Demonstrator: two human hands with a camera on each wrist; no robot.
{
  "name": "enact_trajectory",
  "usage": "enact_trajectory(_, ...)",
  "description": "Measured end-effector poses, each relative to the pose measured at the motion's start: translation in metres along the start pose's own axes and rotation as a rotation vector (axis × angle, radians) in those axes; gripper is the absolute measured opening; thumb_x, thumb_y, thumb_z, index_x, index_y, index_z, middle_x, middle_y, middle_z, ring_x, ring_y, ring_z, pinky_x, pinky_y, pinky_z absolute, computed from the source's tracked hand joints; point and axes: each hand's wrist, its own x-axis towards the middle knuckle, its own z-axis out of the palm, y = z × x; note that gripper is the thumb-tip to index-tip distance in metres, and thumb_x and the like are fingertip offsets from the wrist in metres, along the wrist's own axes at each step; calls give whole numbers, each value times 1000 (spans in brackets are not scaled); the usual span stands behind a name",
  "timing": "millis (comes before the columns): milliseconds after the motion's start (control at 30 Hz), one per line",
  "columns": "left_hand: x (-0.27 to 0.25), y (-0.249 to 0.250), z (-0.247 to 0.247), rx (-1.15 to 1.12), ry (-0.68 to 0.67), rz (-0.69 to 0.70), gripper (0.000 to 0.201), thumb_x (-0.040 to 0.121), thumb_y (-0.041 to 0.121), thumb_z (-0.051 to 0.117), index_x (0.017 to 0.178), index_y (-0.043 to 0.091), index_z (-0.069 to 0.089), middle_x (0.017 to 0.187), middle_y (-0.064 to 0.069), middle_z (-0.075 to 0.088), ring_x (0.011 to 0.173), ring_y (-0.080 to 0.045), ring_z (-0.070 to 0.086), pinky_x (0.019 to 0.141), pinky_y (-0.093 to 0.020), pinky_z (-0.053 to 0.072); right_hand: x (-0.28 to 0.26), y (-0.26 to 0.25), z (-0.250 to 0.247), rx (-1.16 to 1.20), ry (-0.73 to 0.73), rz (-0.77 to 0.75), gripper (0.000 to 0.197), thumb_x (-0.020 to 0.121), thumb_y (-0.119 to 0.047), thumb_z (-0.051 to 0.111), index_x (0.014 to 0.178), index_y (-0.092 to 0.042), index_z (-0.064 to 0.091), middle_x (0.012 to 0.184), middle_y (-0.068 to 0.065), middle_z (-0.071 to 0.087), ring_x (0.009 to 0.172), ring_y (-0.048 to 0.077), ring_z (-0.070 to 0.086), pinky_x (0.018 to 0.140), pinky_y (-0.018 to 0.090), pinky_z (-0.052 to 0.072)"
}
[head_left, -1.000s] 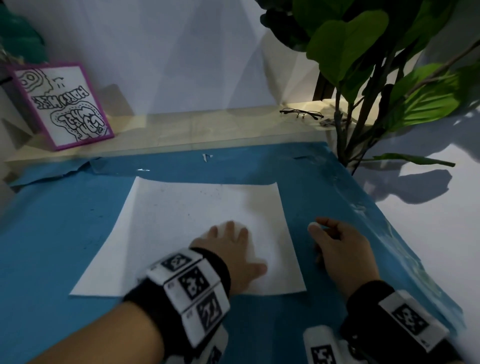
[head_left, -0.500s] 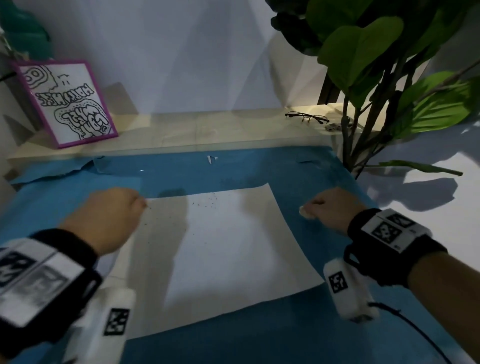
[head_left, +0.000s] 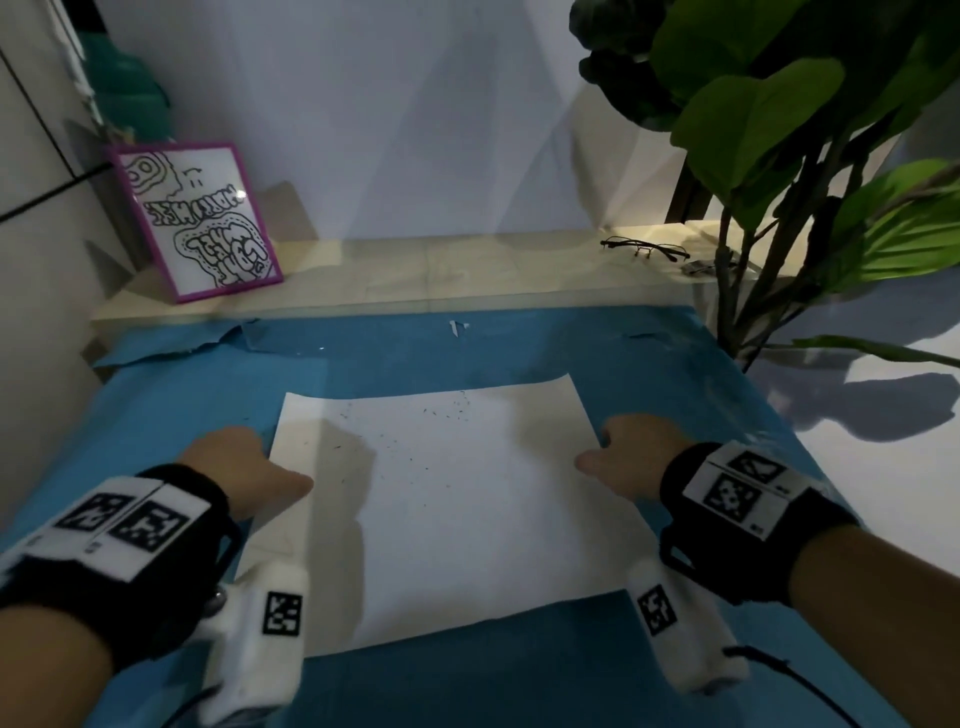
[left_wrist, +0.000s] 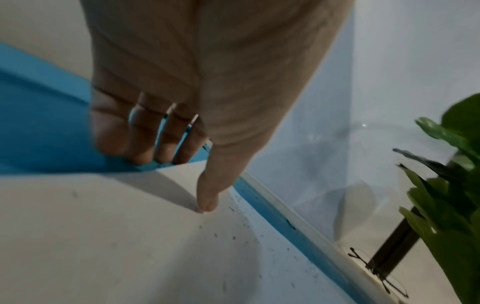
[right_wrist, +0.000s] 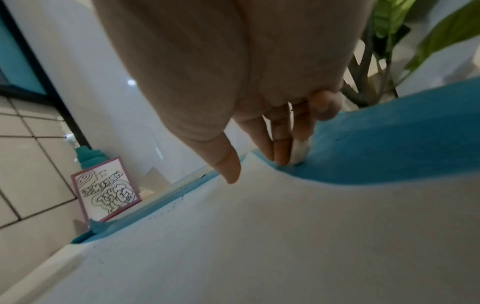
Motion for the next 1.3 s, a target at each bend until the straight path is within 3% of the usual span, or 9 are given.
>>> enact_trajectory(67,1,1,2,-143,6,-7,18,79,22,72,80,5,66,79,-13,66,72,-27,62,53,-24,42,4,-7,-1,2,-56,45,37,93,-43,43,89,-8,52,84,5,49,87,25,50,75,30,41)
enact_trajectory(167,-1,2,5,-302,62,6,5,81,7,66,78,4,63,87,-15,65,82,-30,62,65,-26,43,1,-16,-7,131,-92,95,44,95,-39,46,121,-3,50,119,12,54,110,29,52,91,31,43)
enact_trajectory(300,-6,-1,3,-469,168,112,12,89,8,59,96,3,66,96,-13,63,90,-28,58,72,-26,37,-8,-21,-17,244,-92,107,50,99,-29,42,136,4,39,142,18,41,128,31,42,103,32,37)
enact_trajectory(467,-12,-8,-11,-702,316,189,15,91,13,55,101,5,64,100,-11,66,94,-30,60,82,-37,47,-11,-22,-27,609,150,18,24,88,-21,59,101,-2,56,98,13,58,88,28,55,71,29,39)
enact_trajectory(633,-23,-6,-24,-960,514,247,8,83,14,57,82,22,57,87,-4,65,85,-31,62,79,-43,50,-31,-28,-41,851,389,-197,6,89,-15,56,94,-15,53,96,8,61,86,25,56,75,31,42)
enact_trajectory(767,-39,1,-27,-1070,691,312,11,87,9,56,91,19,56,84,9,59,75,-12,57,71,-29,42,-47,-37,-39,997,507,-253,20,87,-23,50,105,-16,53,101,6,61,94,26,58,85,42,48)
enact_trajectory(1033,-51,15,-21,-960,783,343,6,91,10,54,95,15,54,82,9,57,72,-11,55,71,-25,37,-56,-51,-28,1050,579,-330,8,92,-16,49,98,-19,47,80,-10,53,69,3,50,56,20,35)
enact_trajectory(1133,-51,18,-18,-831,722,325,9,89,8,52,96,12,56,86,-1,57,86,-27,56,72,-28,37,-56,-54,-22,1019,537,-325,13,91,-13,50,102,-19,47,83,-11,52,78,11,52,63,24,34)
enact_trajectory(1300,-48,24,-25,-808,724,287,5,89,8,51,91,12,52,75,2,52,80,-26,52,69,-28,35,-52,-51,-18,1026,544,-291,12,90,-15,51,101,-19,49,82,-11,54,74,7,51,58,20,36)
